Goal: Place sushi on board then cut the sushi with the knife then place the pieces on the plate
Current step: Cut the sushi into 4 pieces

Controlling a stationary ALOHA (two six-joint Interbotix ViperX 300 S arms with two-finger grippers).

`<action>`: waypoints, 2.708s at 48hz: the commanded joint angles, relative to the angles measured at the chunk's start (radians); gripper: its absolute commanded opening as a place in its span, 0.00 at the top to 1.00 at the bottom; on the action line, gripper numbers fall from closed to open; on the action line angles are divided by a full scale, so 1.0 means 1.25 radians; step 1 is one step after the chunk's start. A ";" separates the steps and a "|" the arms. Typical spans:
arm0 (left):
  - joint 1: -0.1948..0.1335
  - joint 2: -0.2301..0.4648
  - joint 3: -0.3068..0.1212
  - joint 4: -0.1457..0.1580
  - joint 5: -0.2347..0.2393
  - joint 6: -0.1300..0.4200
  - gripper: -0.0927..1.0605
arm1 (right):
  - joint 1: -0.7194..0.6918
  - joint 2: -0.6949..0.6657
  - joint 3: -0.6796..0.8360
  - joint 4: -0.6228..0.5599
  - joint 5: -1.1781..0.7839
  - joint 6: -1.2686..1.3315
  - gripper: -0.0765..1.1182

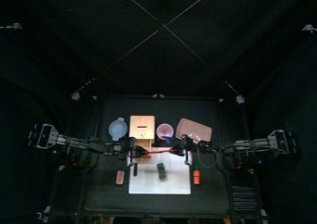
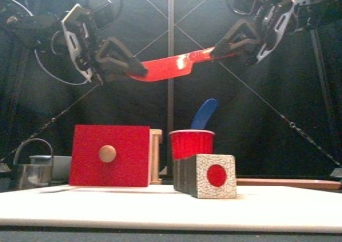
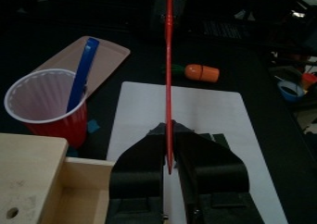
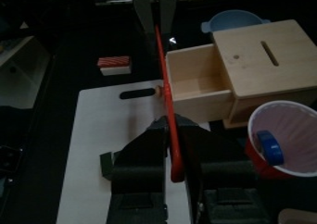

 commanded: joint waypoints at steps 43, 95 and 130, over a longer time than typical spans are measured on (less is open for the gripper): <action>-0.137 0.254 -0.174 0.012 0.027 -0.001 0.65 | 0.001 0.086 -0.012 -0.032 0.250 0.011 0.61; -0.112 0.285 -0.194 0.054 0.108 -0.001 0.65 | -0.012 0.217 -0.083 -0.099 0.282 0.013 0.66; -0.129 0.297 -0.205 0.053 0.109 -0.001 0.65 | -0.015 0.221 -0.066 -0.085 0.258 0.013 0.66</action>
